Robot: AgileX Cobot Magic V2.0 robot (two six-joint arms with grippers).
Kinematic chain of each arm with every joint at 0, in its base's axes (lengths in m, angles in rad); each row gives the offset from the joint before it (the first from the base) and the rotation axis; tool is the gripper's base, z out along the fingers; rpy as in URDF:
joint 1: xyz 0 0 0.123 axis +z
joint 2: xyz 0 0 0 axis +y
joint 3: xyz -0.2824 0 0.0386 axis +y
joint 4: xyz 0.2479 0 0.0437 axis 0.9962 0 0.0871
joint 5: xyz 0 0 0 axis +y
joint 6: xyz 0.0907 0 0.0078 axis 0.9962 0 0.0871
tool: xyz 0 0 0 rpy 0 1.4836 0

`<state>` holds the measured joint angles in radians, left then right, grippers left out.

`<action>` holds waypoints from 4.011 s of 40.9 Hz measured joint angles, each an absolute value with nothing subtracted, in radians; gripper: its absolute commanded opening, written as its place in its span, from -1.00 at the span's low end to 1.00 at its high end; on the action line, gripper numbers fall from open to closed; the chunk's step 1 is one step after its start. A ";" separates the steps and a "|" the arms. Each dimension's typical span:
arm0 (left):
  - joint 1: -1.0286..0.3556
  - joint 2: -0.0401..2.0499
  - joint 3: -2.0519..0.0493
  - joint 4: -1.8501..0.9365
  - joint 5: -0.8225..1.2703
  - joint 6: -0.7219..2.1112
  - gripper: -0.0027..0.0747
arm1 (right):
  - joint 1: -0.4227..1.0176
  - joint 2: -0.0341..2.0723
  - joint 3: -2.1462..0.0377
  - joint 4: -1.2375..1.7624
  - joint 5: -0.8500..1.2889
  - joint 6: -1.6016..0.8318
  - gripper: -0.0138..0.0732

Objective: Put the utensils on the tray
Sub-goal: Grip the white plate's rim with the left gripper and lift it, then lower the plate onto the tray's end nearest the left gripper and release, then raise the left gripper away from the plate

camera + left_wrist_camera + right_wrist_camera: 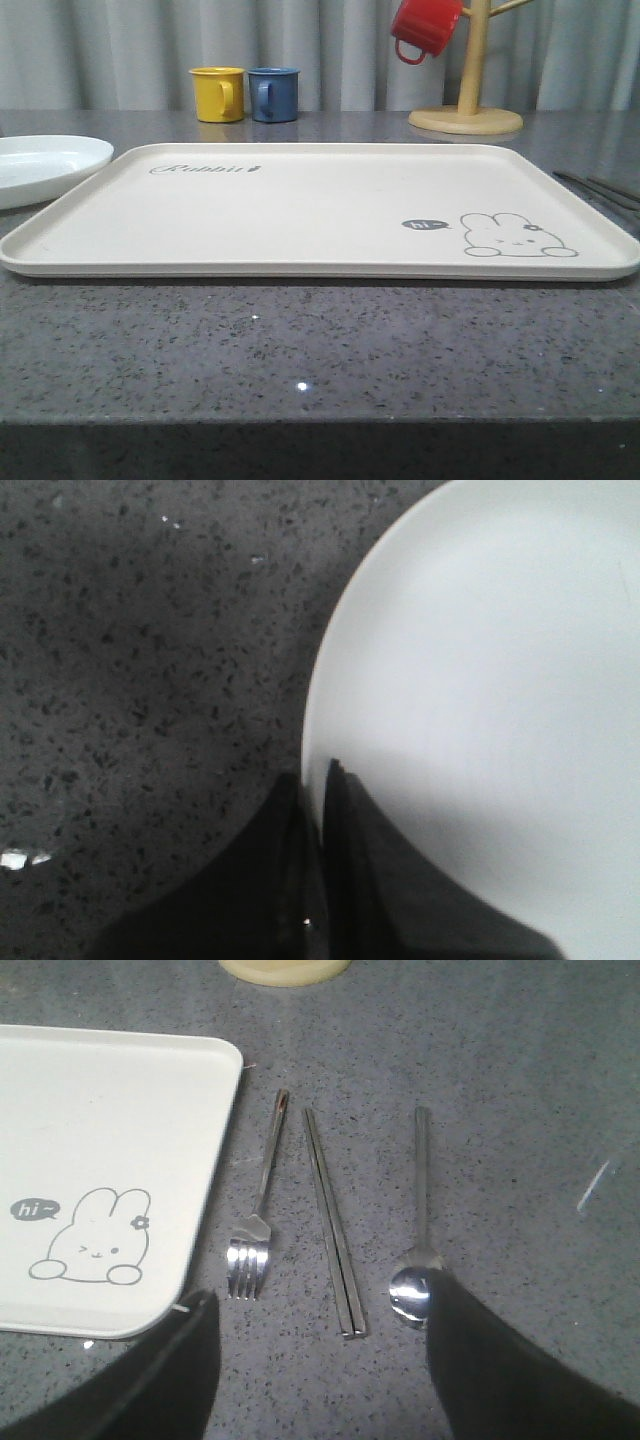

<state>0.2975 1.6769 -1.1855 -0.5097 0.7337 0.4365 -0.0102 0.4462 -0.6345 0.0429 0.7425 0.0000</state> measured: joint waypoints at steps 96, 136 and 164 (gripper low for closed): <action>-0.234 1.462 -1.396 -0.377 1.035 0.461 -0.01 | -0.010 0.446 -0.634 0.043 0.743 0.005 0.41; -0.563 0.668 -0.935 -0.020 0.945 0.177 -0.10 | -0.010 0.446 -0.634 0.043 0.741 0.005 0.41; -0.563 0.660 -0.933 -0.020 0.941 0.175 -0.12 | 0.129 0.914 -0.935 0.045 1.014 0.000 0.41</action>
<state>-0.5629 0.6603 -0.9327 -0.0199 0.9407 0.1749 0.1287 0.9136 -0.9349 0.0451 1.0136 0.0000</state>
